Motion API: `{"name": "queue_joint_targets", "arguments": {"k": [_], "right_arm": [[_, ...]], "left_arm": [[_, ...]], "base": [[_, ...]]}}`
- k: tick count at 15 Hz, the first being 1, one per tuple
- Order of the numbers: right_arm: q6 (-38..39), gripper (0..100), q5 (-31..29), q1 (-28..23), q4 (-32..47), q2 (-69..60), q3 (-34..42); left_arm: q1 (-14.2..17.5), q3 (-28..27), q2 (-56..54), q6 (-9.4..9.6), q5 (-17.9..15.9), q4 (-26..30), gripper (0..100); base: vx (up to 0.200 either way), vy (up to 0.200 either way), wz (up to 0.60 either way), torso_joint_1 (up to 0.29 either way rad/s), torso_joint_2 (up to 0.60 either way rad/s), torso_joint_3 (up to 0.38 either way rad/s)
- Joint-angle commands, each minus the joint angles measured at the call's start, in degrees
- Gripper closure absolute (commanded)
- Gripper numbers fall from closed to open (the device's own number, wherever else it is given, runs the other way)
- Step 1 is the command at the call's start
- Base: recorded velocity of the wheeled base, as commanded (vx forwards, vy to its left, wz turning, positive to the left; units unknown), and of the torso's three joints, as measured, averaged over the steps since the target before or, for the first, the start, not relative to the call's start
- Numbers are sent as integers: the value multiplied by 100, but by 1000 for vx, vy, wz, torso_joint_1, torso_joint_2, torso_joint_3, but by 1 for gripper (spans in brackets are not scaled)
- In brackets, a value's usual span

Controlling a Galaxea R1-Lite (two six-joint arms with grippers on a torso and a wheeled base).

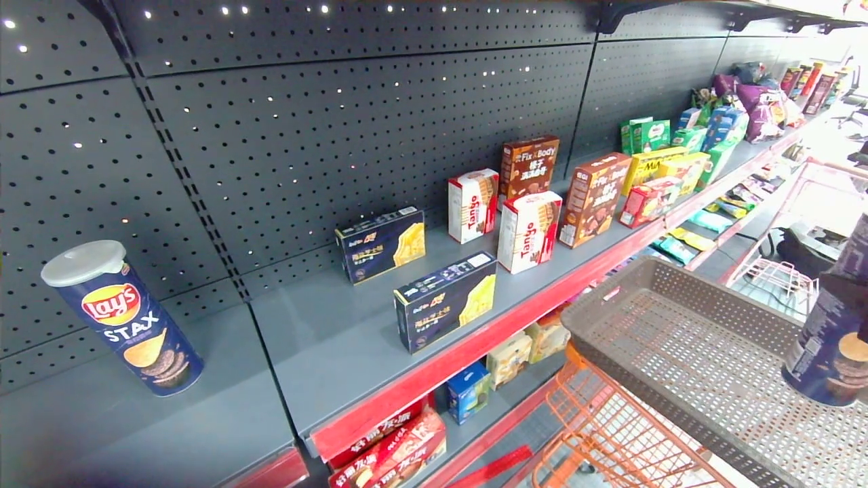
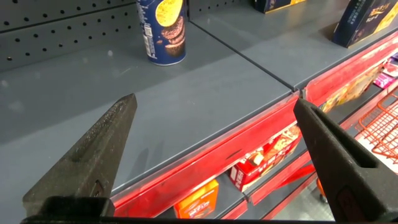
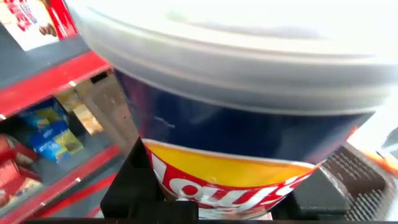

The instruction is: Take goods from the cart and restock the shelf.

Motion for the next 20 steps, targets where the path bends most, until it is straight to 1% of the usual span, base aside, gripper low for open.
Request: {"name": "queue_joint_targets", "arguments": {"k": [1,2,5,17,19,20], "right_arm": [[-31,100,-107,59,250,-871,228],[-31,100,-72,59,258,-1056,298],[-39,100,-107,121,250,-1320,483],[-39,100,-98,147,267,-1583,588],[-39,100,-116,165,338,-1768,694],[-39,100,-125,174,496,-1908,729]], "left_arm": [[2,-4,-2,-4,4,0,0],[2,5,7,-4,4,0,0],[2,-4,-2,-4,4,0,0],[2,5,-2,-4,4,0,0],[2,-4,-2,-4,4,0,0],[-7,5,-2,-4,4,0,0]], "base": [[0,0,0,0,0,0],[0,0,0,0,0,0],[0,0,600,-2,2,2],[0,0,600,1,2,0],[0,0,0,0,0,0],[0,0,0,0,0,0]]}}
